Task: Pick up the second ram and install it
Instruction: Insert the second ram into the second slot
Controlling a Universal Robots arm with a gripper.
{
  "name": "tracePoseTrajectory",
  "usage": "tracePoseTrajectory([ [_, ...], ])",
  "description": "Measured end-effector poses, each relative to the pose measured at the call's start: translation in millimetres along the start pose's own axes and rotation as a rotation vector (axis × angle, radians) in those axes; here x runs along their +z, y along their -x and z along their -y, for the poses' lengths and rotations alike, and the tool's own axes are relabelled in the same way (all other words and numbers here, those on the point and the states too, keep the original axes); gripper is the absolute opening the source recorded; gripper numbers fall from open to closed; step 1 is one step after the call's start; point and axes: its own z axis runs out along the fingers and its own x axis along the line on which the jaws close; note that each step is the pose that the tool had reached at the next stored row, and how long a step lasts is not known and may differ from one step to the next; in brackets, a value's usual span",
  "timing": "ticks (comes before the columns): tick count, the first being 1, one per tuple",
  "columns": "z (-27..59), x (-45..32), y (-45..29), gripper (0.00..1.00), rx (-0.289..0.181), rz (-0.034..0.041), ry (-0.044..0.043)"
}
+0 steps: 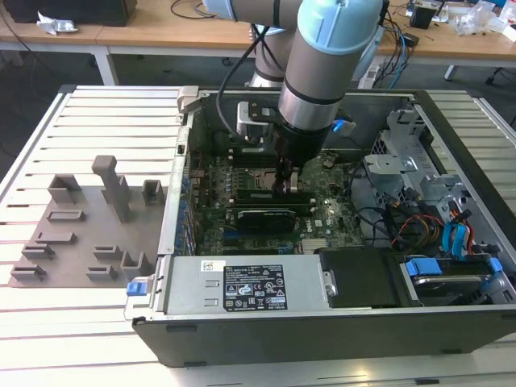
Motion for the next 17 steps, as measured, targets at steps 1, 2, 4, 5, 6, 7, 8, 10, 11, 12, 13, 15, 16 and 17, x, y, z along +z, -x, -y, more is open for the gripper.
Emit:
tracePoseTrajectory([
  [1,0.0,1.3,-0.1,0.13,0.000,-0.0001,0.0000],
  [2,0.1,2.6,0.0,0.13,0.000,0.0000,0.0000],
  [4,0.1,3.2,0.1,0.13,0.000,-0.0004,0.0001],
  [5,0.1,3.3,0.1,0.13,0.000,-0.0003,0.0001],
  [6,0.2,3.4,0.1,0.13,0.000,-0.0001,0.0000],
  [7,0.1,3.4,0.2,0.13,0.000,-0.0001,0.0000],
  [8,0.2,3.5,0.2,0.13,0.000,-0.0001,0.0000],
  [10,0.2,3.5,0.1,0.13,-0.002,-0.0005,0.0001],
  [11,0.2,4.0,0.1,0.13,-0.003,-0.0005,0.0002],
  [12,0.3,4.4,0.1,0.13,-0.003,-0.0005,0.0002],
  [13,0.3,5.4,0.0,0.13,-0.003,-0.0007,0.0003],
  [15,0.4,6.0,-0.1,0.13,-0.003,-0.0009,0.0003],
  [16,0.5,6.6,-0.1,0.13,-0.004,-0.0009,0.0002],
  [17,0.5,6.7,-0.1,0.13,-0.005,-0.0010,0.0004],
])
